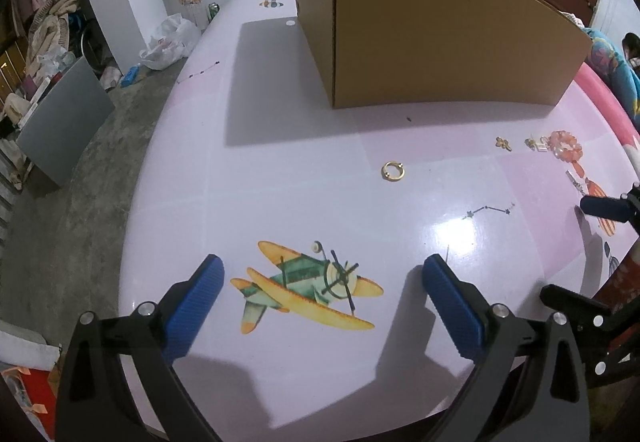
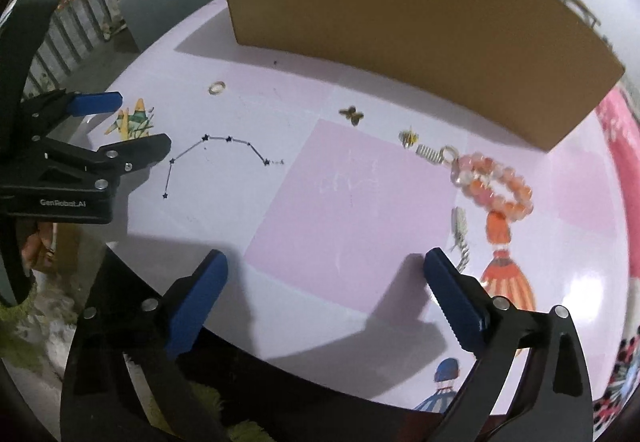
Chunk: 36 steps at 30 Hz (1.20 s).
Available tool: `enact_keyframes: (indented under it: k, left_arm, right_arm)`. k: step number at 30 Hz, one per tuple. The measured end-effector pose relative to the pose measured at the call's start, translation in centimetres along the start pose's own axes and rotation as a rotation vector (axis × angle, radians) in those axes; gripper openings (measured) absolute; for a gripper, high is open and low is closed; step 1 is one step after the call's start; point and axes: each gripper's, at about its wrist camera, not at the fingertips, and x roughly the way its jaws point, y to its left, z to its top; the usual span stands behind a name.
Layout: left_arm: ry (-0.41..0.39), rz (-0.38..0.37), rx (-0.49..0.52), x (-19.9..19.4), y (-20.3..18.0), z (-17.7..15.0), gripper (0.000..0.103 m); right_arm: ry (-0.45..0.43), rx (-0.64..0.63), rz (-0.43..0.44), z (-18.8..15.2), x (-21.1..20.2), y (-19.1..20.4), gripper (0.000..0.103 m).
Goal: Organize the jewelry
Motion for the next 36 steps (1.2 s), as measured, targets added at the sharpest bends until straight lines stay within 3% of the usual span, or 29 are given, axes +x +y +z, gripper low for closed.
enact_keyframes:
  k: [16,27,36]
  left_arm:
    - [-0.005,-0.005,-0.013,0.2,0.1,0.0,0.099]
    - [0.007,-0.002,-0.014,0.3,0.1,0.3,0.099]
    - [0.009,-0.002,-0.015,0.4,0.1,0.4,0.099]
  right_arm:
    - [0.036,0.022,-0.024,2.3,1.1,0.2,0.095]
    - [0.03,0.017,-0.007,2.0,0.8,-0.2,0.095]
    - [-0.05,0.005,-0.024,2.5,-0.3,-0.4,0.095]
